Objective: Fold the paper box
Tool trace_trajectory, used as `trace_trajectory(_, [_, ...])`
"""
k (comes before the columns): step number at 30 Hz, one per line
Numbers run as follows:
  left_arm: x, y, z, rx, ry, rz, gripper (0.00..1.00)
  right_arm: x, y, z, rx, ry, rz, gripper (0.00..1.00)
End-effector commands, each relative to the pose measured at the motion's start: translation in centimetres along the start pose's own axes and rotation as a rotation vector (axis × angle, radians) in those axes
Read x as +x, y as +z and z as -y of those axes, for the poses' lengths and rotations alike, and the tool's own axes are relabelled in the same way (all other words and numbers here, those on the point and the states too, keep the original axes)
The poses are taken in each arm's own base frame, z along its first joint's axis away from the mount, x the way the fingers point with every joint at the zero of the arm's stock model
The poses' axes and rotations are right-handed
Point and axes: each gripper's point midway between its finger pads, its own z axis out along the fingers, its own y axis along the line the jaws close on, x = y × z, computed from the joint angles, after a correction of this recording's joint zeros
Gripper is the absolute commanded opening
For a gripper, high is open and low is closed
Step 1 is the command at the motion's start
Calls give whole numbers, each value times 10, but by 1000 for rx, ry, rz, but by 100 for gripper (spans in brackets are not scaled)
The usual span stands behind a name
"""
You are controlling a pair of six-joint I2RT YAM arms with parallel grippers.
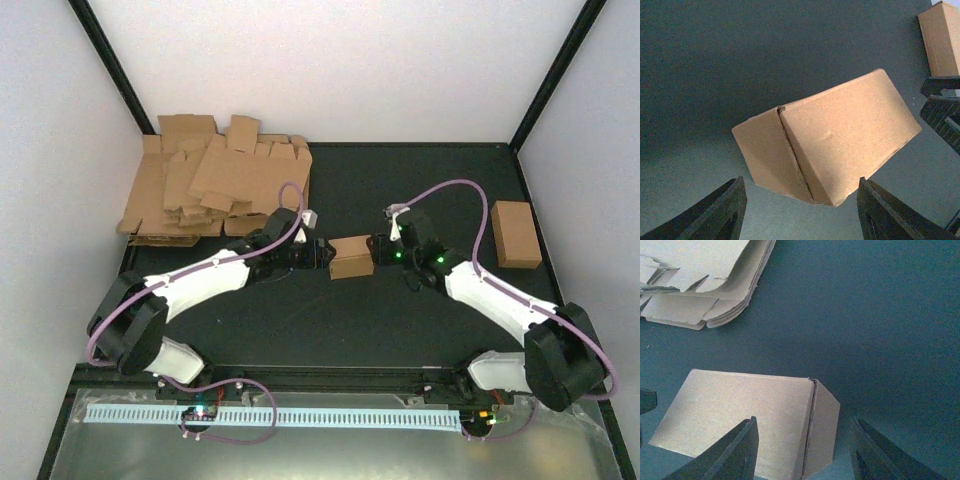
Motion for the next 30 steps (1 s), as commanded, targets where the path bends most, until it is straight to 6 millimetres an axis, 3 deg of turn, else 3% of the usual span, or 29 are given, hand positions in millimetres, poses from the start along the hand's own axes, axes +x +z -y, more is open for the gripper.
trace_trajectory(1, [-19, -14, 6, -14, 28, 39, 64, -15, -11, 1, 11, -11, 35, 53])
trace_trajectory(7, [-12, -4, -1, -1, 20, 10, 64, -5, -7, 10, 27, -1, 18, 51])
trace_trajectory(18, [22, 23, -33, -49, -17, -67, 48, 33, 13, 24, 43, 18, -55, 48])
trace_trajectory(23, [16, 12, -32, -58, -14, -29, 45, 18, 6, 20, 38, 9, -26, 48])
trace_trajectory(30, [-12, -13, -8, -39, 30, 32, 48, -14, -13, 9, 30, -21, 34, 48])
